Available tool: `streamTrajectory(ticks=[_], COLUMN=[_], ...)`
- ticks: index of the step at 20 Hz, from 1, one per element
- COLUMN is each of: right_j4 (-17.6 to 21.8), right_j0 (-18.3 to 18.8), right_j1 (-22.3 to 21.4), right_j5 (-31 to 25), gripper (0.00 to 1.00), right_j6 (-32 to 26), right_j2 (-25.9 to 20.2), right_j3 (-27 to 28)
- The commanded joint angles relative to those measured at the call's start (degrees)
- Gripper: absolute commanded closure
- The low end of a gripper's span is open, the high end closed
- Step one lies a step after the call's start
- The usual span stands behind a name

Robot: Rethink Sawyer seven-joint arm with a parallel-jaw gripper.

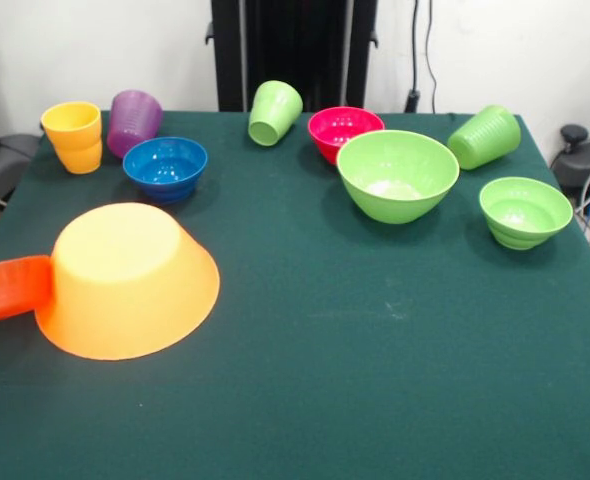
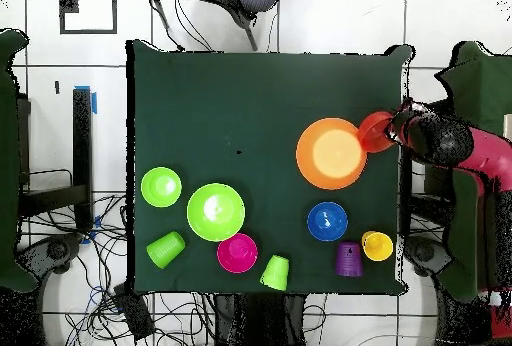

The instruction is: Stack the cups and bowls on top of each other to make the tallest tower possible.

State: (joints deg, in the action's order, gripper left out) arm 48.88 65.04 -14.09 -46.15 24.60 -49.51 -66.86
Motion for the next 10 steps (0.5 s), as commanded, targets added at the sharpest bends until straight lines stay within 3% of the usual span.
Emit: streamTrajectory(ticks=[1,10], right_j4=[5.07,5.77], right_j0=[-4.35,-3.97], right_j1=[-1.09,-3.84], right_j5=[-2.2,-2.86], gripper=[1.0,1.0], right_j6=[-10.77,-14.25], right_j2=[5.02,5.93], right_j3=[1.96,0.72])
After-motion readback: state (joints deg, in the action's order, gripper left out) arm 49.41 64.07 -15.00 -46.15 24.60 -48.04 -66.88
